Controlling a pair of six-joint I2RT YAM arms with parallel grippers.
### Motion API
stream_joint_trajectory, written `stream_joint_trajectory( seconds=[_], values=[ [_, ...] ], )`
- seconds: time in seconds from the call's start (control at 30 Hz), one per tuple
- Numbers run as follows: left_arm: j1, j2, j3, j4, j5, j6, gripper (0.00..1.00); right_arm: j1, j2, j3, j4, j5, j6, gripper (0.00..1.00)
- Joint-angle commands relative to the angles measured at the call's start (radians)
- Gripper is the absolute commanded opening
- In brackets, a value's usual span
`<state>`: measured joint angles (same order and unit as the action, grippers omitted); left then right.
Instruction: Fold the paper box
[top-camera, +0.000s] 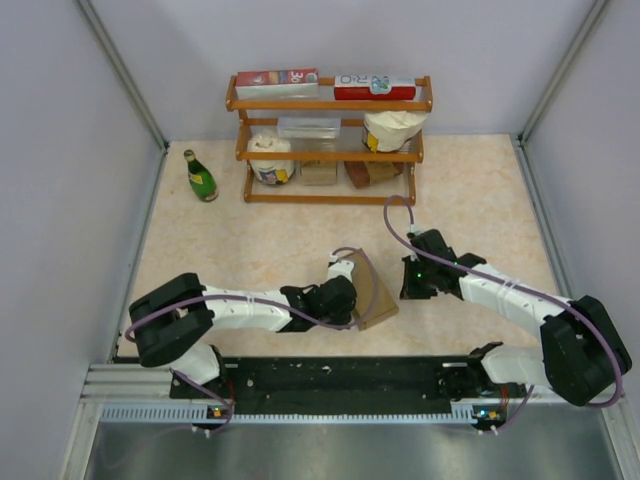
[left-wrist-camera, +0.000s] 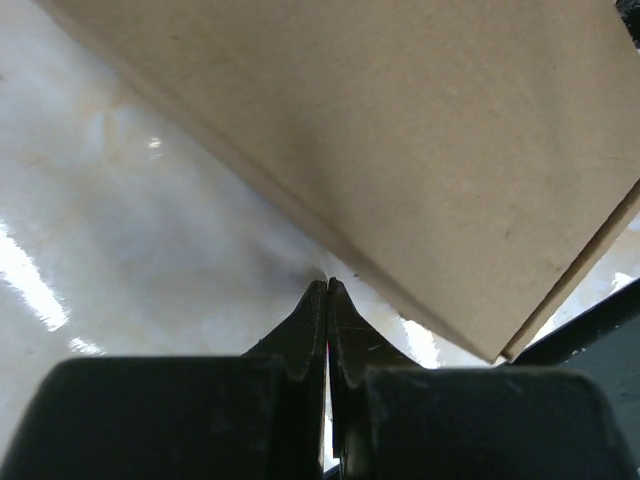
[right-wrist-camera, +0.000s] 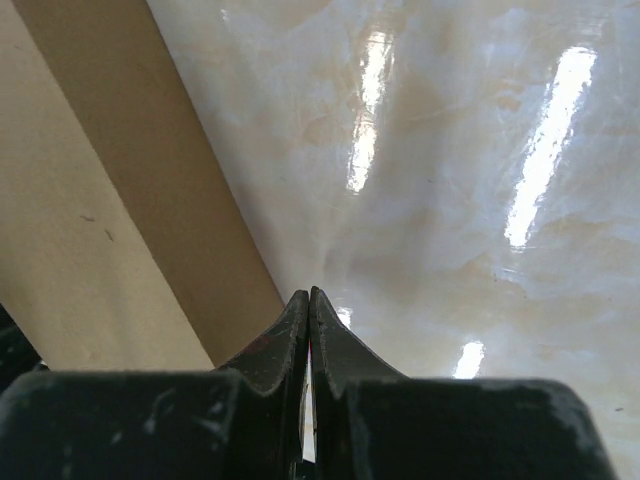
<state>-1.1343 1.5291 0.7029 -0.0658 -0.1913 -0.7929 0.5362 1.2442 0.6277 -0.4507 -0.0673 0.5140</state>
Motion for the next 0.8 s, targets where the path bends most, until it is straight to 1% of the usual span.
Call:
stream_joint_trajectory(
  seconds=[0.0,0.13,0.27,0.53,0.63,0.67,0.77],
  values=[
    [-0.024,0.051,0.067,0.05,0.004,-0.029,0.0,0.016,0.003,-0.008,0.056,-0.058,-0.008,0.0],
    [-0.064,0.092,0.116,0.04,0.012,-0.037,0.0,0.036,0.0,-0.008,0.056,-0.08,-0.005,0.0],
    [-0.093,0.111,0.129,0.038,0.018,-0.061,0.0,0.071,-0.011,-0.022,0.055,-0.092,0.02,0.0],
    [-0.099,0.117,0.151,0.026,-0.034,-0.085,0.0,0.198,-0.052,-0.072,0.067,-0.071,0.132,0.0],
    [-0.099,0.114,0.178,-0.008,-0.057,-0.078,0.0,0.214,-0.095,-0.108,0.069,-0.051,0.185,0.0],
    [-0.097,0.108,0.182,-0.02,-0.071,-0.071,0.0,0.217,-0.148,-0.134,0.072,-0.046,0.223,0.0],
    [-0.097,0.095,0.172,-0.046,-0.086,-0.068,0.0,0.217,-0.206,-0.143,0.043,0.015,0.244,0.0]
  ],
)
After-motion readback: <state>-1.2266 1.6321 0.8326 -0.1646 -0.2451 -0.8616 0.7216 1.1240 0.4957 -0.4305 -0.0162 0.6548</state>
